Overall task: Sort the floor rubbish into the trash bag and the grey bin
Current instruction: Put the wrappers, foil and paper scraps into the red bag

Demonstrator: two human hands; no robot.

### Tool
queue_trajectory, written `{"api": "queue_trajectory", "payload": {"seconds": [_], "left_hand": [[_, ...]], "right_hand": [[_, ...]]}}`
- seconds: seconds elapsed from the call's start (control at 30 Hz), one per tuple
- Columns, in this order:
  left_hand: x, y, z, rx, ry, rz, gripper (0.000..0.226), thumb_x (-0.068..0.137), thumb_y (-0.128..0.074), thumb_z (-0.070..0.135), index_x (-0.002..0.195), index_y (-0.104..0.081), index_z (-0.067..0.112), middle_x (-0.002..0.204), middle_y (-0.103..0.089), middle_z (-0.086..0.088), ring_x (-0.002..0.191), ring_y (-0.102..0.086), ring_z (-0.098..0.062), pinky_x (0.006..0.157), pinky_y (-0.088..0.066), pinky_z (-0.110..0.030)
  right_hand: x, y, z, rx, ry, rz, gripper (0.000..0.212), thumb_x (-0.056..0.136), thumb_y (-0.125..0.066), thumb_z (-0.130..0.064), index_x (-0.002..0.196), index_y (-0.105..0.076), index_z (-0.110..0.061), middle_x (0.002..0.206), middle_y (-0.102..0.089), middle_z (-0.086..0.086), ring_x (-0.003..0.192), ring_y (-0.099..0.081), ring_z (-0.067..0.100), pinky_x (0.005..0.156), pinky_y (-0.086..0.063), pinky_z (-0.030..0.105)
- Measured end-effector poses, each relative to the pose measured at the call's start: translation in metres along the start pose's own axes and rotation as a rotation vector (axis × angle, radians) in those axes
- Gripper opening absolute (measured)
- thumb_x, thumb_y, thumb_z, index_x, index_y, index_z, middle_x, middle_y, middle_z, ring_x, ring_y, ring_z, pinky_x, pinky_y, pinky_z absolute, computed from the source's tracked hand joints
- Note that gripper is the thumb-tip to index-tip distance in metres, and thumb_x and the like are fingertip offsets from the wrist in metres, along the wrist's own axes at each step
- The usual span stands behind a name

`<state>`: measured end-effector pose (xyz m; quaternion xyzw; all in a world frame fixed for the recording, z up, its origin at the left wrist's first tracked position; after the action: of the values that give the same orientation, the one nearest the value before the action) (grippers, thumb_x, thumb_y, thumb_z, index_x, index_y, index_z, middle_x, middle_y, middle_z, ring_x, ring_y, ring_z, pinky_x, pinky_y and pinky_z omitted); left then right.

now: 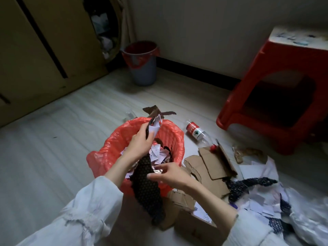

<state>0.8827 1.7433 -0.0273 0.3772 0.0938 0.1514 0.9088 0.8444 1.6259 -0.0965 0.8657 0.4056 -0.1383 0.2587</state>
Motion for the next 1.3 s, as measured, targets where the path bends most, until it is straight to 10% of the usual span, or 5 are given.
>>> {"api": "queue_trajectory", "payload": {"seconds": [0.13,0.3,0.57,0.87,1.3], "left_hand": [[0.003,0.022,0.015,-0.062,-0.003,0.086,0.043,0.098,-0.036,0.026,0.139,-0.032,0.014,0.134,-0.050,-0.012,0.122,-0.046,-0.029,0.094,-0.036,-0.035],[-0.005,0.063,0.017,0.082,-0.027,0.226,0.038,0.097,-0.036,0.035,0.131,-0.040,0.019,0.118,-0.060,-0.013,0.109,-0.053,-0.036,0.079,-0.038,-0.036],[-0.020,0.033,-0.027,0.411,0.158,0.092,0.043,0.095,-0.034,0.044,0.136,-0.036,0.029,0.131,-0.051,-0.014,0.116,-0.050,-0.039,0.093,-0.040,-0.043],[-0.053,-0.075,-0.101,0.570,0.215,-0.440,0.060,0.094,-0.019,0.057,0.147,-0.014,0.029,0.158,-0.003,0.000,0.144,-0.004,-0.024,0.114,-0.011,-0.052],[-0.078,-0.055,-0.024,0.417,-0.315,-0.065,0.047,0.088,-0.028,0.045,0.103,-0.066,0.021,0.106,-0.065,0.005,0.098,-0.062,-0.019,0.077,-0.051,-0.033]], "right_hand": [[0.001,-0.001,-0.005,-0.052,-0.023,0.055,0.047,0.082,-0.068,-0.022,0.039,-0.051,-0.016,0.039,-0.040,-0.011,0.034,-0.032,0.001,0.044,-0.027,0.017],[-0.011,0.065,-0.063,-0.030,0.180,0.507,0.016,0.087,-0.060,-0.019,0.093,-0.073,-0.011,0.088,-0.073,0.004,0.079,-0.064,0.012,0.076,-0.050,0.029],[0.008,0.040,-0.047,-0.014,0.126,0.253,0.028,0.094,-0.050,-0.018,0.118,-0.064,-0.014,0.120,-0.065,0.003,0.106,-0.062,0.017,0.096,-0.049,0.036],[-0.002,0.068,0.037,-0.178,-0.129,0.647,0.039,0.087,-0.059,-0.027,0.120,-0.047,-0.008,0.119,-0.049,0.010,0.113,-0.048,0.026,0.093,-0.041,0.036],[-0.014,0.072,0.075,0.418,-0.306,0.753,0.009,0.073,-0.059,-0.019,0.069,-0.053,-0.014,0.082,-0.064,0.012,0.078,-0.060,0.029,0.069,-0.050,0.037]]}}
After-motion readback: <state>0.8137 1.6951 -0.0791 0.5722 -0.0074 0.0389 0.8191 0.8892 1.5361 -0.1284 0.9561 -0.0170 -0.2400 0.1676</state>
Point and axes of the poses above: each hand's wrist, its own x-axis towards the middle knuckle, its own y-axis out of the back of the hand, z = x × y, the point moved 10 cm from there along x, towards the middle knuckle
